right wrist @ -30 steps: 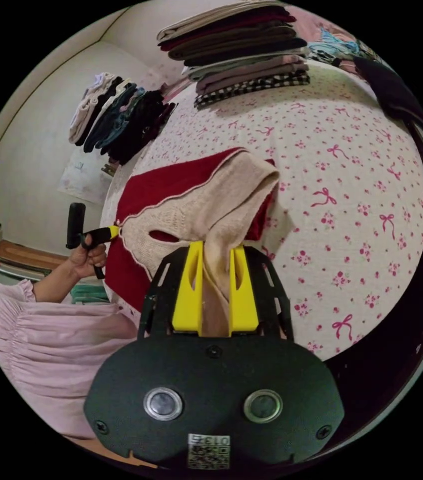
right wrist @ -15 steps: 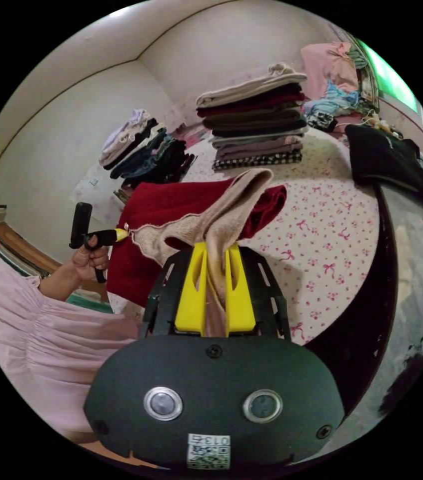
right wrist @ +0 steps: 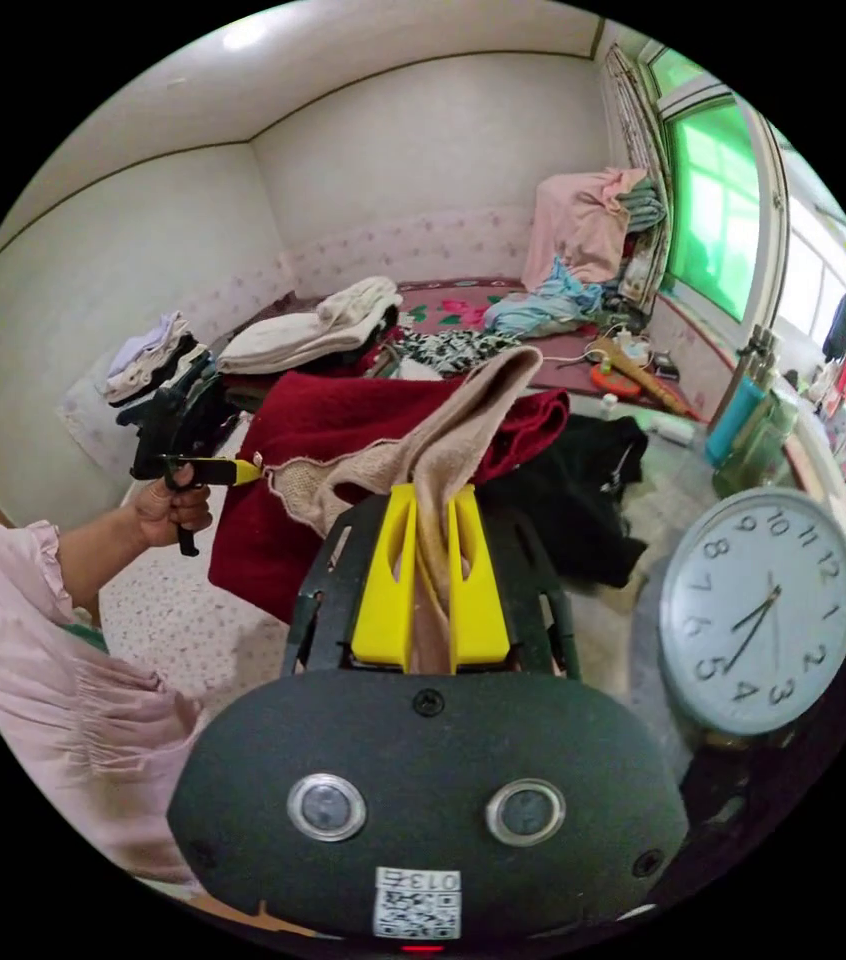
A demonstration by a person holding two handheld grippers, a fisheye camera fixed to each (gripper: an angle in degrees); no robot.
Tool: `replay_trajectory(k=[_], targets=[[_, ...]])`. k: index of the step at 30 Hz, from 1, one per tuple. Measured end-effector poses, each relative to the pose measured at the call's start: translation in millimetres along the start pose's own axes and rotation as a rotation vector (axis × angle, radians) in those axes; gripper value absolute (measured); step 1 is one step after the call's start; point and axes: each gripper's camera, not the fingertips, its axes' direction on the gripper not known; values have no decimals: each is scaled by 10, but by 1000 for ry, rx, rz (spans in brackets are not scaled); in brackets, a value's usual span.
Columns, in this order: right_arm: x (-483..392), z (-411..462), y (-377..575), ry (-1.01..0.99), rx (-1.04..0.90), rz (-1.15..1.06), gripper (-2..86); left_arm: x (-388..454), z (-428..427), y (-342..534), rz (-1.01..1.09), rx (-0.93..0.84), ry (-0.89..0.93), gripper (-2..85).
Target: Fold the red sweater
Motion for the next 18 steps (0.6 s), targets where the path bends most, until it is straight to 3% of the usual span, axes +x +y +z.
replay_trajectory(k=[4,8,11,13,18], targets=[[576,133,-558,100,-6,-18,23,66,589,-717,26,4,-15,124],[1131,591,-937,153,-40,57,59,-8,1244,-1339,-24,-17,-151,131],[1594,1110,-1057,218,-145,192,69,-150,1538,-1477,-95,-42,-307,127],[1570,1104,-1063,209,-94,187,57,-115,1570,-1470,-99,-24,-323,122],[962,1484,-1069,316,-104,-63,29,600,1985,-1400,227,-33,-646,98]])
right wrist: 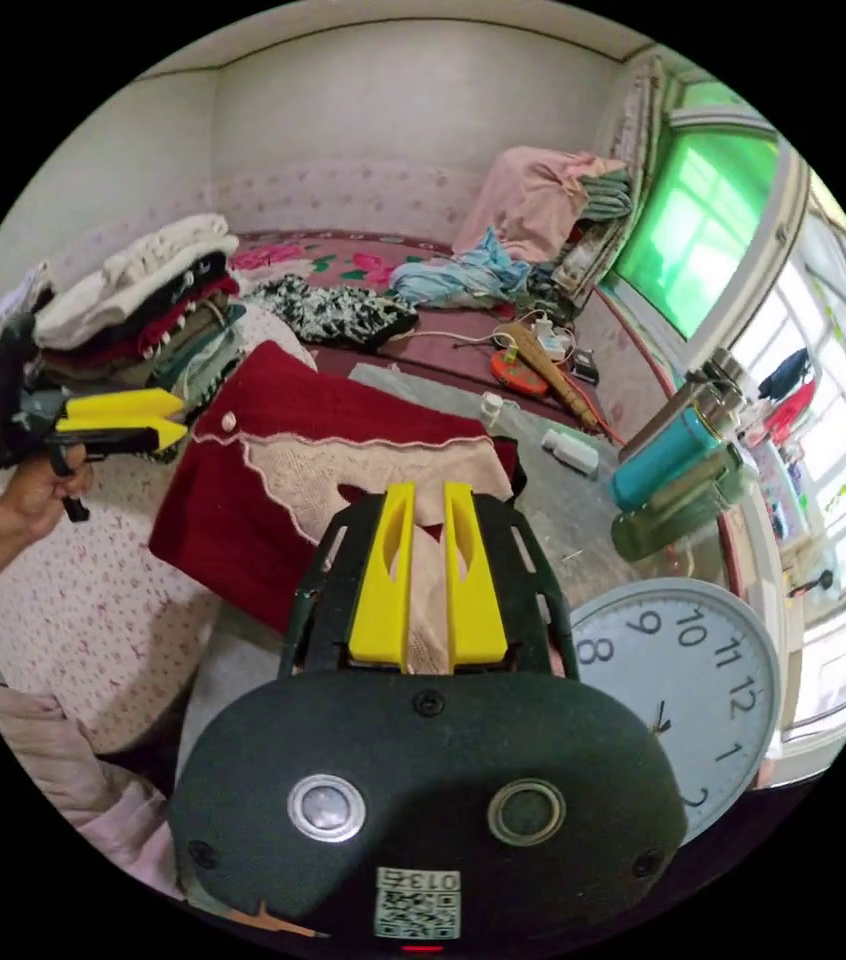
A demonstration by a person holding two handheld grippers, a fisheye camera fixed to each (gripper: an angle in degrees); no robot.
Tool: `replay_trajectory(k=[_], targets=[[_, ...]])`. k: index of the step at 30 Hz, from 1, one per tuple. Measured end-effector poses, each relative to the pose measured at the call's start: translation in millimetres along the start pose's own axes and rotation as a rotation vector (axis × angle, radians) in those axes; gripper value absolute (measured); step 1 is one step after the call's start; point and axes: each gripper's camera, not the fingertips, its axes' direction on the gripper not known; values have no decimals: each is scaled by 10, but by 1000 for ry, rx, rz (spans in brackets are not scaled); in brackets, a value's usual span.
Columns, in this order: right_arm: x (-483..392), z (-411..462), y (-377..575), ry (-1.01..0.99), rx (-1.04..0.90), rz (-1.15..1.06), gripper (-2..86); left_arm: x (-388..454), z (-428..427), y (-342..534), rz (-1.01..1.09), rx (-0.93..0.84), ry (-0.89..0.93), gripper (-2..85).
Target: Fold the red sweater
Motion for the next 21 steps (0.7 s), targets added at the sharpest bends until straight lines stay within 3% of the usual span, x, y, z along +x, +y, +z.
replay_trajectory(k=[2,4,6,11,12,14,17,21], targets=[[-271,273,1,46,-62,-67,17,304,116,-55,107,-27,-76,92],[-581,841,76,10,-267,-157,8,554,331,-86,198,-100,-156,89],[-734,955,204,31,-182,-127,5,730,413,-93,242,-94,-229,85],[-942,674,46,70,-243,-81,1,782,49,-104,173,-88,-252,61],[-951,529,33,42,-190,-54,1,795,-177,22,150,-7,-254,54],[-1102,-221,50,-61,122,9,1,832,-491,258,136,75,-262,43],[-1579,-1096,216,-159,449,-29,0,890,-942,715,110,110,-282,18],[-2409,-1782,672,-202,687,-110,-1,970,-1566,1464,135,77,-249,2]])
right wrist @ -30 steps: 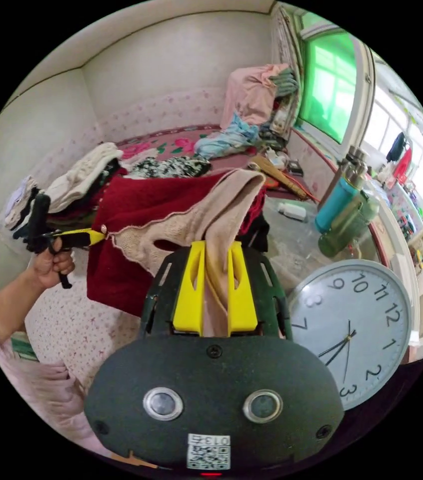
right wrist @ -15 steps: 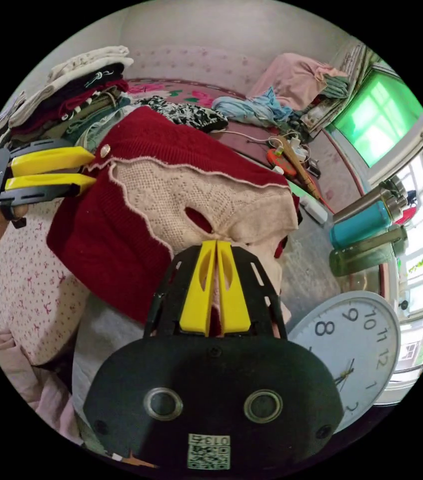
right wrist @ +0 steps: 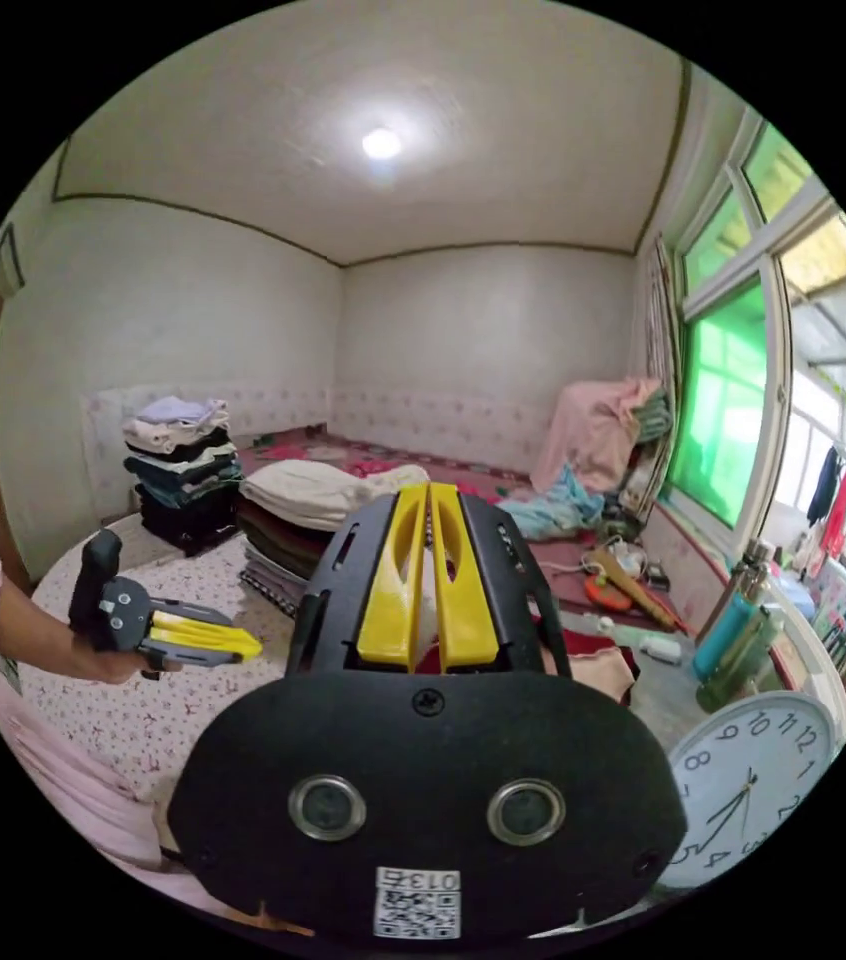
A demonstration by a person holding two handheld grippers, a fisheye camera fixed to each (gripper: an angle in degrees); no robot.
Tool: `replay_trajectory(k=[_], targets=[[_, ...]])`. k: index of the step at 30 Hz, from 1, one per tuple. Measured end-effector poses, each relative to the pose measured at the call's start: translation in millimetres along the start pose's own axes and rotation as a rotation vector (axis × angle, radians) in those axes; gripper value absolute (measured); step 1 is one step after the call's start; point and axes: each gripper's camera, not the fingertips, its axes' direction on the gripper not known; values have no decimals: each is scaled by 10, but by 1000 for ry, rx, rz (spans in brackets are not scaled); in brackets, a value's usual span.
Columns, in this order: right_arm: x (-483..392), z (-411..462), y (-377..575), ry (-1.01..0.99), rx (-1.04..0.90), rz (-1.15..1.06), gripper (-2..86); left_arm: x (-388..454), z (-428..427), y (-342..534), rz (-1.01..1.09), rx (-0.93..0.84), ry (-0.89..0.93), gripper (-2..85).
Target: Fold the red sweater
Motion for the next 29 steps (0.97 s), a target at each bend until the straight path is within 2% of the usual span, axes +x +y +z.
replay_trajectory(k=[3,8,12,15,19,23,26,29], targets=[[-961,-327,222,71,77,-91,-2,-60,-555,570,-18,-14,5,-1],[-2484,-495,673,7,-101,-220,-2,-296,-1319,1469,-145,-79,40,-3],[-3165,-498,877,7,-238,-207,-2,-552,-1919,2006,-165,-95,-12,-3],[-3479,-538,856,61,-256,-162,-2,-905,-2288,2200,-163,-89,-88,-1],[-3648,-763,490,182,-138,-145,-1,-1443,-2700,2095,-72,-43,-186,3],[-3564,-1034,41,267,-4,-148,3,-2021,-3075,1554,29,66,-252,23],[-3419,-983,-94,295,18,-151,13,-2225,-3123,1076,84,128,-293,53],[-3252,-742,-116,315,-9,-147,29,-2386,-2984,620,99,165,-237,67]])
